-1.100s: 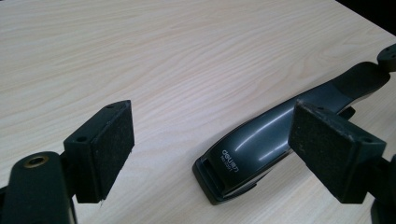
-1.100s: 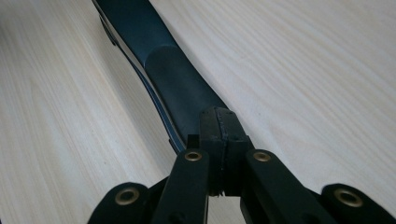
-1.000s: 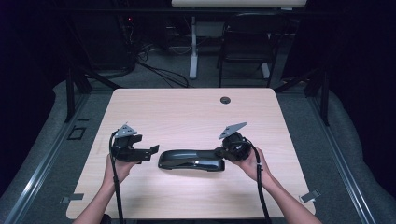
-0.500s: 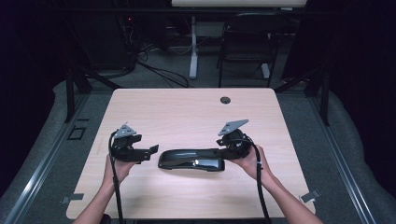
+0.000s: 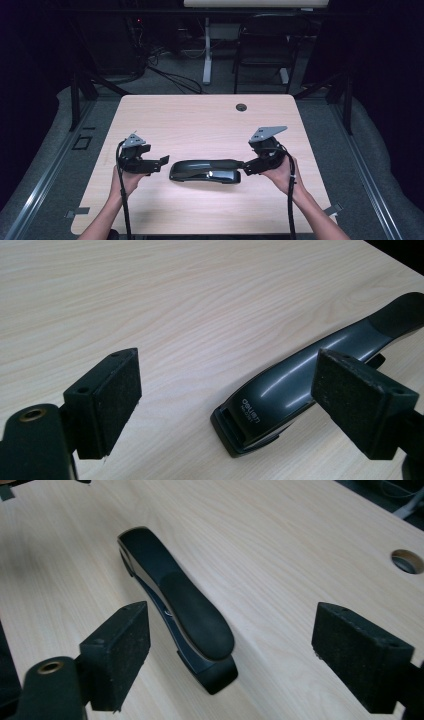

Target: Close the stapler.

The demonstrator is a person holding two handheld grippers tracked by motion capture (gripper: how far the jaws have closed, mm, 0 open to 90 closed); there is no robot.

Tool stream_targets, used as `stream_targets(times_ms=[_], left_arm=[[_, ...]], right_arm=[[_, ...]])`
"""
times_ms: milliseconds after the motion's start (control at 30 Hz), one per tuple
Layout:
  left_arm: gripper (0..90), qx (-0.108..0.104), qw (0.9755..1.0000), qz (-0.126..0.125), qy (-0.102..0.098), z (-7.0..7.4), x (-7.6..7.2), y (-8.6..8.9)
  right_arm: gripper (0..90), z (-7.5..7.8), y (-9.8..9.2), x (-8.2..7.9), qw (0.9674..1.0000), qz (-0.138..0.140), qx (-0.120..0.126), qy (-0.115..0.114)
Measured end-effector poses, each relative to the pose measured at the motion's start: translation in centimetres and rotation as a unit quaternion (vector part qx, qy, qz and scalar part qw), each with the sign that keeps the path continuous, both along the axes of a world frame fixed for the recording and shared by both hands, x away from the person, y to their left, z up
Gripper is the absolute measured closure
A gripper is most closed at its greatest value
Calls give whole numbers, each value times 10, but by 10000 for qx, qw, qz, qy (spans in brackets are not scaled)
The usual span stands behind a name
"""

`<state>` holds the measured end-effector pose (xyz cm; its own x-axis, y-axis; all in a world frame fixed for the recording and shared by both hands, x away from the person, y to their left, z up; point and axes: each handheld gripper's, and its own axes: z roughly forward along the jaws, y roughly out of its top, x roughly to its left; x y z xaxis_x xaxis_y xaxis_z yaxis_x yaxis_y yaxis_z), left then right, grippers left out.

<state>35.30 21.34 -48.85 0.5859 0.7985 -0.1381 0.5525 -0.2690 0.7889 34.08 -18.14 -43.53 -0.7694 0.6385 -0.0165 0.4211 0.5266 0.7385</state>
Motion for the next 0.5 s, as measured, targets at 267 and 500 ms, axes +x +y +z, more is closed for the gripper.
stream_targets(times_ms=[267, 500], left_arm=[[125, -1, 10000, 17, 27, -1, 0, -1], [89, 20, 10000, -7, 58, -5, 2, -1]], right_arm=[[21, -4, -33, -8, 9988, -487, -46, -9], [0, -21, -60, -17, 9961, -851, -172, 132]])
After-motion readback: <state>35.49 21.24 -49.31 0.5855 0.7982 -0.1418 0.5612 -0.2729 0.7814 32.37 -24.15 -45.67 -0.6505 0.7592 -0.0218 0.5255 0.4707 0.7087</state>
